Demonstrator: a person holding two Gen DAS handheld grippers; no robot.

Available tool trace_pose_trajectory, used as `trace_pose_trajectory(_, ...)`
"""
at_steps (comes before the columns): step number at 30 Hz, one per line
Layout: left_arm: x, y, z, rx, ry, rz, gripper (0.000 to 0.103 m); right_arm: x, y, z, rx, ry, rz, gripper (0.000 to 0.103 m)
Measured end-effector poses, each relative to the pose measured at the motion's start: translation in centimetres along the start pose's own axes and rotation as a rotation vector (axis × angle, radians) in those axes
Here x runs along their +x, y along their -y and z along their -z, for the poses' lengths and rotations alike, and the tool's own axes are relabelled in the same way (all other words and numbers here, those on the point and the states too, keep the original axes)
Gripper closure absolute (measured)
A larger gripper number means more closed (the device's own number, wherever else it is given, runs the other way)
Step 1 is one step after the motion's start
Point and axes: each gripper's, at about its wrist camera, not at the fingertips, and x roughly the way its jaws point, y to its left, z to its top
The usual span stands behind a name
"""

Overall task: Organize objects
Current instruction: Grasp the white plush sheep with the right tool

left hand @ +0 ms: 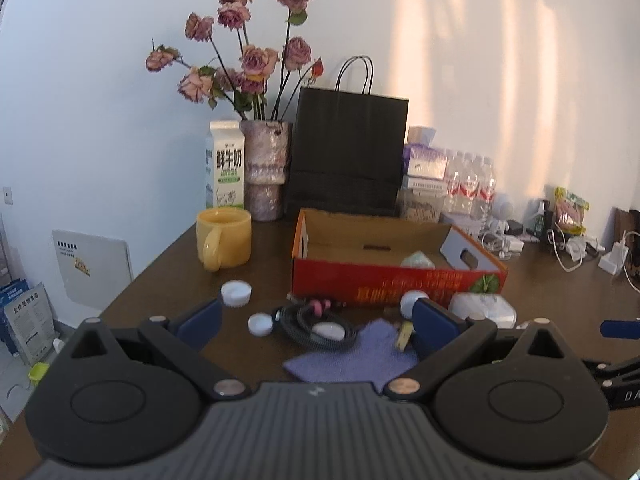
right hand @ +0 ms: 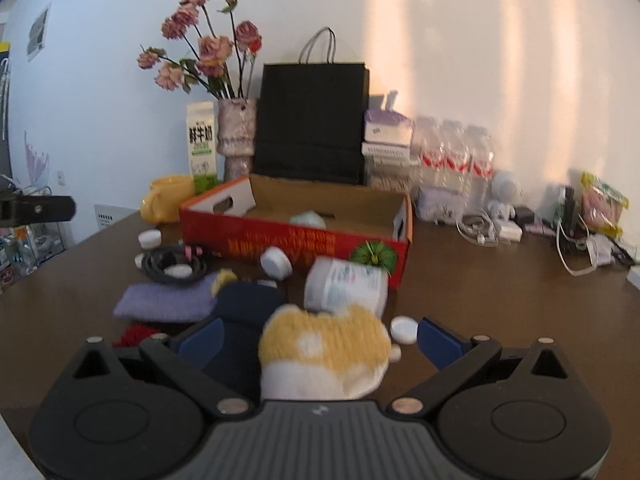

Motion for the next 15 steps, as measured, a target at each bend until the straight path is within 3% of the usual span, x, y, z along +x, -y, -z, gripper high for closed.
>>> trace_pose_trajectory(8, 0.7, -2.0, 2.8, -0.027, -0.087, -0.04, 0.0, 0.7, 0.6, 2.8, 0.02, -0.068, -0.009, 0.0)
trace_pose_trajectory(15, 0.8, -2.3, 3.0, -0.039, -0.096, -0.039, 0.0, 2.2, 0.9, 3.2, 0.05, -0.065, -0.024, 0.0)
